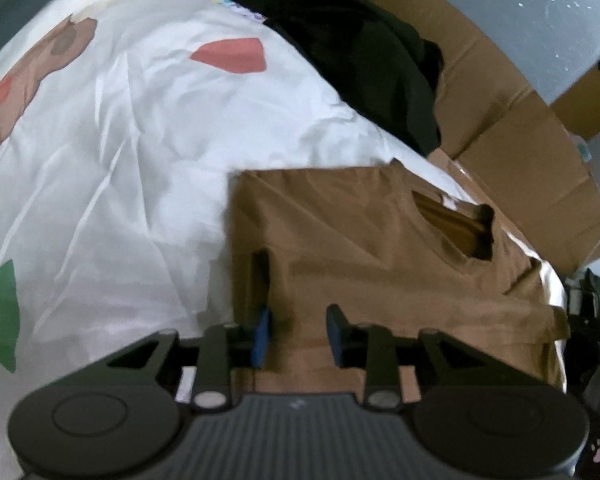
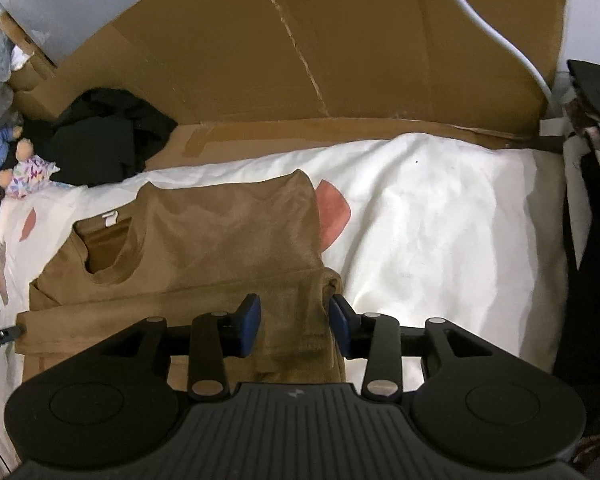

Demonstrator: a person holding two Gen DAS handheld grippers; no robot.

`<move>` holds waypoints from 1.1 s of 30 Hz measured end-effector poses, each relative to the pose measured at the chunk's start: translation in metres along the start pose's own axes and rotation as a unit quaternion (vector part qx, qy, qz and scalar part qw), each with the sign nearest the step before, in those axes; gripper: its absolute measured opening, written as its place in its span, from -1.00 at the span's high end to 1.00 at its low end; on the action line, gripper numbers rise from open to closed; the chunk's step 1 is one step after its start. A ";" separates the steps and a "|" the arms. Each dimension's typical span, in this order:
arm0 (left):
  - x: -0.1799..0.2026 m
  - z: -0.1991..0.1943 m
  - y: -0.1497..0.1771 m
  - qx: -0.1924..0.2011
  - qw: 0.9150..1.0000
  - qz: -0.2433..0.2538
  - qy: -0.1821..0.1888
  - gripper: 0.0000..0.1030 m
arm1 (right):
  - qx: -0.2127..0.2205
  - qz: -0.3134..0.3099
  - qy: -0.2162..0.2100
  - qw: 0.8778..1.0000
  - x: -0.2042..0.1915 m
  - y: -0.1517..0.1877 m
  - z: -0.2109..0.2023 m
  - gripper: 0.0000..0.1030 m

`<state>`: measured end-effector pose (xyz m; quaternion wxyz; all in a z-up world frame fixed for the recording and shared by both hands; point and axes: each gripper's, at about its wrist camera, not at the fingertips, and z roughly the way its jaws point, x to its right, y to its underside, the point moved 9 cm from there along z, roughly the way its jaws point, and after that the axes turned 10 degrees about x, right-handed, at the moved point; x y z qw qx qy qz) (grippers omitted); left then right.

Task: Fold clothes
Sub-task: 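Lower the held hem onto the shirt near the collar with both grippers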

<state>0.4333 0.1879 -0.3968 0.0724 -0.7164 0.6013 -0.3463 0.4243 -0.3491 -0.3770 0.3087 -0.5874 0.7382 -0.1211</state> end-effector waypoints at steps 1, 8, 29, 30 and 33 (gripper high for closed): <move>0.000 0.000 0.001 -0.001 1.000 0.001 -0.001 0.37 | -0.001 0.001 0.001 1.000 0.002 0.002 -0.001 0.18; -0.003 0.006 0.013 -0.014 1.000 0.002 -0.017 0.38 | -0.020 0.000 0.005 1.000 0.005 0.016 -0.003 0.18; -0.013 -0.014 -0.022 0.067 0.993 -0.088 0.045 0.93 | 0.030 0.021 -0.051 0.998 -0.015 -0.007 0.000 0.88; -0.013 -0.015 -0.025 0.073 0.992 -0.093 0.046 0.93 | 0.037 0.023 -0.050 0.998 -0.015 -0.012 0.000 0.88; -0.011 -0.013 -0.040 0.091 0.989 -0.108 0.050 0.93 | 0.057 0.029 -0.046 0.997 -0.016 -0.027 0.002 0.88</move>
